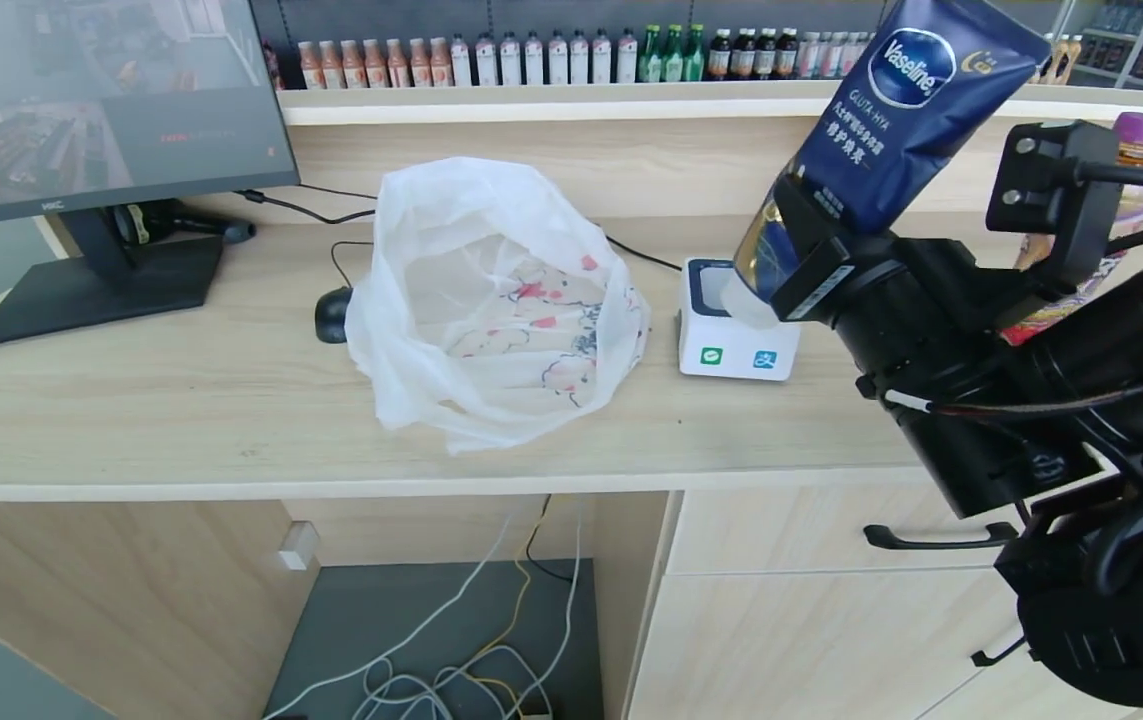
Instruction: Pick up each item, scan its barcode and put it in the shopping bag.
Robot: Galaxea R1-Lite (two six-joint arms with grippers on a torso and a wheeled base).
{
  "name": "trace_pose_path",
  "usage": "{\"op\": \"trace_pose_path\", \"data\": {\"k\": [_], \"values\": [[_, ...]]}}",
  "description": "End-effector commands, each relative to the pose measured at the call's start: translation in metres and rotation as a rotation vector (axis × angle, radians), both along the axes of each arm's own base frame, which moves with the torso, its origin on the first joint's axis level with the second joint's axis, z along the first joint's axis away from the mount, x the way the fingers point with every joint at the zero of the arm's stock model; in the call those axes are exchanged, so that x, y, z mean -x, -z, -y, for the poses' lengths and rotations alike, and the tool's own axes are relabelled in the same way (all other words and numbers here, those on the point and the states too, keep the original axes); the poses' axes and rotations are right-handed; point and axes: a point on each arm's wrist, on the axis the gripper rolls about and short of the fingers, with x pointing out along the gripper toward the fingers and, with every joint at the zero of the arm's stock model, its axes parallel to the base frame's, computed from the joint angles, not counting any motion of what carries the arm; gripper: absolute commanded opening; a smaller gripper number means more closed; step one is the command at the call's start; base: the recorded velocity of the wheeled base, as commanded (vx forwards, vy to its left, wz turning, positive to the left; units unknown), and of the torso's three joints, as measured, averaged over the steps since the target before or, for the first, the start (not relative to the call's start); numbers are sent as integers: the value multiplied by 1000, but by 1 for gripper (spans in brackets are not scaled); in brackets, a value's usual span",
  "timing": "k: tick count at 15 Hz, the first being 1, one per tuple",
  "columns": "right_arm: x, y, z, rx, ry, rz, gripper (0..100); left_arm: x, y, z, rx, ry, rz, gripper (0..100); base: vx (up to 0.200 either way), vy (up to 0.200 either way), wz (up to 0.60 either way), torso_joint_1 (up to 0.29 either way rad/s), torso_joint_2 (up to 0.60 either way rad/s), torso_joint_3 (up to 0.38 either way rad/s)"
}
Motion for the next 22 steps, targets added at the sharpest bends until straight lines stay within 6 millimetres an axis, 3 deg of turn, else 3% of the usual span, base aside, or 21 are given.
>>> {"op": "trace_pose_path", "data": {"k": [1,7,11,17,22], "values": [[2,-3,2,-7,2,8,0,0,0,0,1,0,0,100,0,0,0,0,0,0],[0,-9,-2,-21,-6,30,0,0,0,0,-1,0,0,100,0,0,0,0,0,0],[-18,-12,-6,-39,-22,30,0,0,0,0,-1,0,0,100,0,0,0,0,0,0],[-56,-54,-18,-262,-144,-105,0,0,0,0,1,0,0,100,0,0,0,0,0,0],[-78,-37,-4,-447,-185,-212,0,0,0,0,-1,0,0,100,0,0,0,0,0,0]]}}
